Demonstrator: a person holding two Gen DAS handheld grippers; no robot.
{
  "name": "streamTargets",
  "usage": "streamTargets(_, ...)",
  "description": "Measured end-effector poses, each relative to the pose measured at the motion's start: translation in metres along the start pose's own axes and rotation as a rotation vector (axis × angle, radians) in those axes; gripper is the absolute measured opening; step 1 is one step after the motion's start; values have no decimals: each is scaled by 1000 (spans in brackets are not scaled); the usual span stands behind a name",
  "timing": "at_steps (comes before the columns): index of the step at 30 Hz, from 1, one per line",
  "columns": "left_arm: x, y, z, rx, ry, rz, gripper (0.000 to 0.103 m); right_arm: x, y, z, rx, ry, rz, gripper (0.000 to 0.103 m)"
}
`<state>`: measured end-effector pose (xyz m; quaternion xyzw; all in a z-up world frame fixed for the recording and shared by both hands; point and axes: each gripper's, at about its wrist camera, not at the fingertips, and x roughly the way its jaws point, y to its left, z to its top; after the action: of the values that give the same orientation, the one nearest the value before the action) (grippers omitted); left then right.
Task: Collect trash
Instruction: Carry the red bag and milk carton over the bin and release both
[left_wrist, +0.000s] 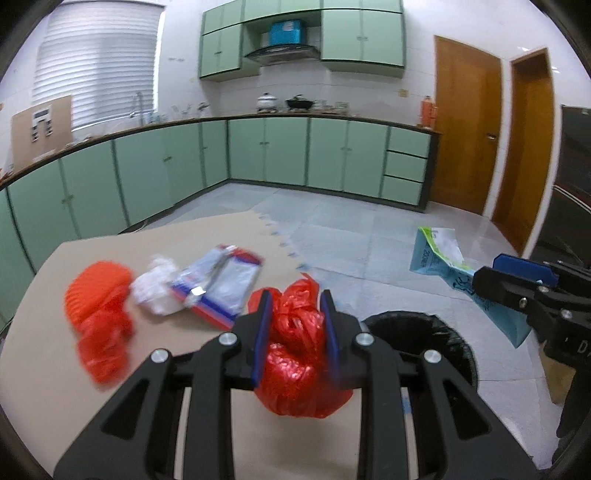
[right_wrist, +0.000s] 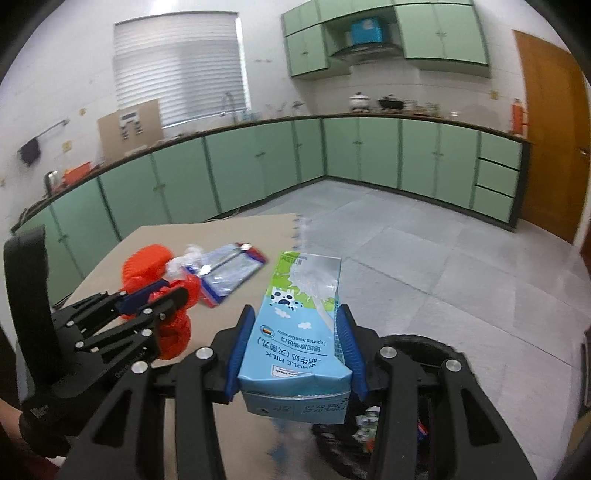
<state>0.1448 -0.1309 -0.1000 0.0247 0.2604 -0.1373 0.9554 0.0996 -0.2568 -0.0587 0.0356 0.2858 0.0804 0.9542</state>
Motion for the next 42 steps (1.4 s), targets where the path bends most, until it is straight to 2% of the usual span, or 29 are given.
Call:
streamTargets(11, 35, -88, 21, 45, -21, -169, 25, -28, -83, -10, 105, -36, -172, 45)
streamTargets(16, 57, -121, 24, 65, -3, -235, 25, -21, -125, -26, 162, -6, -233, 45)
streamTargets(22, 83, -148, 22, 99, 16, -274, 25, -8, -165, -43, 204, 39, -282, 45)
streamTargets(24, 94, -154, 21, 102, 37, -296, 26, -2, -173, -49, 198, 54, -290, 45)
streamTargets(27, 108, -161, 20, 111, 76, -321, 38, 8, -181, -55, 194, 77, -307, 46)
streamTargets(28, 111, -163, 20, 113, 83, -326, 48, 11, -185, -59, 197, 83, -322, 48)
streamTargets(29, 113, -164, 20, 114, 91, -336, 53, 13, -189, -62, 203, 90, -331, 57)
streamTargets(37, 101, -150, 29, 106, 45, -337, 63, 6, -194, -77, 224, 78, -387, 74)
streamTargets(39, 92, -145, 30, 102, 26, -325, 64, 2, -190, -73, 223, 60, -404, 84)
streamTargets(42, 76, -125, 33, 87, -3, -290, 66, -6, -173, -64, 209, 16, -414, 91)
